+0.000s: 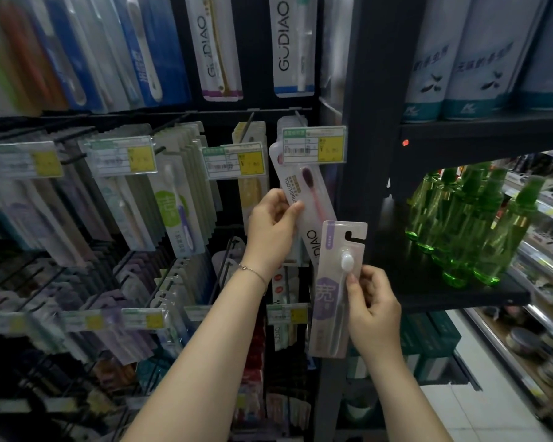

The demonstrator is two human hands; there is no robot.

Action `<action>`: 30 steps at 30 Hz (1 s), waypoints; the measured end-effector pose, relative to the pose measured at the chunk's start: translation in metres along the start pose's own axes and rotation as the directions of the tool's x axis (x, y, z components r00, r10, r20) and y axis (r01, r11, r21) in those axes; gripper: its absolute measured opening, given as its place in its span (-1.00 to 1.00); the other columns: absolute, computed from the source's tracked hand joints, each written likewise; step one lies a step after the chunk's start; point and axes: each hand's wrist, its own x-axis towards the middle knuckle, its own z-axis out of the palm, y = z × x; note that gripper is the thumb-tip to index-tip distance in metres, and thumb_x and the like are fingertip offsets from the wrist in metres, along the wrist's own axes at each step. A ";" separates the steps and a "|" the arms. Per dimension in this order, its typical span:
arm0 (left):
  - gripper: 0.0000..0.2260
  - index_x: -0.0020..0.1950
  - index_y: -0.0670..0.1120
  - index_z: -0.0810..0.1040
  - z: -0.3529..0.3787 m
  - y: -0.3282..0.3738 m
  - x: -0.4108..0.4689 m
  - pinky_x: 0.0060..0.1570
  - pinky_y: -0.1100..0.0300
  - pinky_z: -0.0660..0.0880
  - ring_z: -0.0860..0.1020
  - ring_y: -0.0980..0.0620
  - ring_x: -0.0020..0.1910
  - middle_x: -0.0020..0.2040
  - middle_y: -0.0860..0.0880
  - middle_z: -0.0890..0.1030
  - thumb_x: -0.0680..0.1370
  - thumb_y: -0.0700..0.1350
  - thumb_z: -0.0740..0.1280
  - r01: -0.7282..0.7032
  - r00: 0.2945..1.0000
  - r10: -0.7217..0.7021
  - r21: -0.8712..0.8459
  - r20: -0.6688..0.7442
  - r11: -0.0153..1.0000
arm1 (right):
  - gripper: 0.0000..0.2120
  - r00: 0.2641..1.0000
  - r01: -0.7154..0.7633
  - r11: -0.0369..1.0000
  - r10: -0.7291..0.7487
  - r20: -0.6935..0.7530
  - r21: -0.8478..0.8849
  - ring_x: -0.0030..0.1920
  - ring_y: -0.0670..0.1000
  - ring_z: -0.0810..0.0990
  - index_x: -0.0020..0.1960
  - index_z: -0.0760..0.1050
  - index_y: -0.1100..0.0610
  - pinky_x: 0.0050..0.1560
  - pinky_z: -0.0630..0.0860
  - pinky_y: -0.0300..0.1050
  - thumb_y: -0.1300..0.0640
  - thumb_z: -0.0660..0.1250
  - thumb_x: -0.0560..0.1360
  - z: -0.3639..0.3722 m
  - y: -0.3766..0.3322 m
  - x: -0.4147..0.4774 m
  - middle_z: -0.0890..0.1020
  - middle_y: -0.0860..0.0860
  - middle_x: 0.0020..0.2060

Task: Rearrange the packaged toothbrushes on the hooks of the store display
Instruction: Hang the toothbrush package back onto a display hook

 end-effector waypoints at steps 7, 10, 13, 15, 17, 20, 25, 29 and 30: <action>-0.88 -0.10 -0.01 0.50 0.003 -0.003 0.002 -0.29 0.26 0.53 0.57 0.13 -0.31 -0.19 -0.07 0.63 0.62 -0.18 0.33 -0.008 0.999 0.014 0.114 -0.051 0.994 | -0.90 1.000 0.009 1.000 -0.009 -0.015 0.012 -0.09 -0.20 0.66 0.11 0.48 0.11 -0.23 0.57 -0.33 0.21 0.28 0.60 0.005 -0.002 0.000 0.65 -0.11 -0.12; -0.87 -0.13 -0.03 0.48 0.003 -0.003 0.001 -0.29 0.37 0.48 0.48 0.20 -0.34 -0.25 -0.07 0.58 0.60 -0.15 0.35 -0.065 0.993 0.087 0.262 -0.074 0.963 | -0.92 1.000 -0.007 1.000 0.006 0.023 0.016 -0.14 -0.20 0.65 0.07 0.51 0.11 -0.24 0.56 -0.33 0.22 0.29 0.60 0.010 -0.002 -0.003 0.65 -0.12 -0.17; -0.89 -0.10 0.00 0.50 0.002 -0.003 0.003 -0.23 0.31 0.51 0.52 0.10 -0.29 -0.21 -0.06 0.60 0.61 -0.16 0.35 -0.067 0.994 0.088 0.266 -0.066 0.962 | -0.92 0.998 -0.024 0.999 0.023 0.050 0.029 -0.14 -0.18 0.65 0.07 0.52 0.10 -0.22 0.58 -0.29 0.21 0.27 0.61 0.015 -0.001 -0.006 0.66 -0.16 -0.13; -0.91 -0.08 0.00 0.52 -0.001 -0.006 0.006 -0.16 0.23 0.54 0.57 0.03 -0.22 -0.19 -0.05 0.61 0.61 -0.15 0.35 -0.055 0.996 0.072 0.256 -0.057 0.965 | -0.91 0.997 -0.035 0.999 0.033 0.063 0.030 -0.14 -0.17 0.66 0.06 0.53 0.08 -0.21 0.60 -0.26 0.20 0.27 0.61 0.016 -0.001 -0.006 0.66 -0.18 -0.11; -0.96 -0.02 -0.07 0.56 -0.005 -0.010 0.009 -0.09 0.13 0.59 0.60 -0.02 -0.15 -0.14 -0.09 0.63 0.61 -0.13 0.35 -0.048 0.997 0.064 0.278 -0.046 0.959 | -0.90 0.997 -0.036 0.999 0.035 0.076 0.014 -0.15 -0.17 0.65 0.06 0.54 0.05 -0.20 0.61 -0.24 0.19 0.27 0.61 0.015 -0.002 -0.006 0.66 -0.19 -0.11; -0.89 0.04 -0.15 0.56 -0.008 -0.016 0.017 0.00 -0.05 0.62 0.61 -0.11 -0.05 -0.06 -0.16 0.64 0.62 -0.11 0.33 -0.026 0.997 0.046 0.323 -0.055 0.946 | -0.90 0.996 -0.029 1.000 0.030 0.083 -0.004 -0.14 -0.16 0.66 0.06 0.54 0.04 -0.20 0.61 -0.23 0.18 0.27 0.62 0.015 -0.002 -0.007 0.66 -0.19 -0.10; -0.87 0.06 -0.15 0.55 -0.006 -0.017 0.030 0.01 -0.16 0.60 0.62 -0.19 -0.01 -0.03 -0.19 0.63 0.62 -0.10 0.34 0.044 0.996 -0.017 0.330 -0.086 0.943 | -0.90 0.995 -0.037 0.999 0.038 0.094 -0.007 -0.14 -0.15 0.66 0.05 0.54 0.03 -0.17 0.64 -0.16 0.17 0.27 0.61 0.014 -0.003 -0.009 0.66 -0.17 -0.11; -0.88 0.08 -0.09 0.57 -0.007 -0.018 0.032 0.03 -0.01 0.61 0.62 -0.09 -0.01 -0.03 -0.11 0.63 0.62 -0.06 0.34 0.059 0.994 -0.024 0.327 -0.108 0.943 | -0.90 0.994 -0.024 1.000 0.026 0.102 -0.015 -0.13 -0.14 0.67 0.05 0.54 0.02 -0.18 0.63 -0.18 0.17 0.27 0.61 0.014 -0.006 -0.009 0.66 -0.16 -0.11; -0.89 0.07 -0.06 0.57 -0.009 -0.019 0.031 0.02 0.03 0.61 0.61 -0.07 -0.01 -0.03 -0.08 0.63 0.62 -0.05 0.34 0.066 0.992 -0.028 0.322 -0.119 0.944 | -0.90 0.994 -0.022 1.000 0.023 0.104 -0.016 -0.13 -0.14 0.66 0.05 0.54 0.02 -0.18 0.63 -0.18 0.17 0.27 0.61 0.014 -0.006 -0.008 0.66 -0.16 -0.11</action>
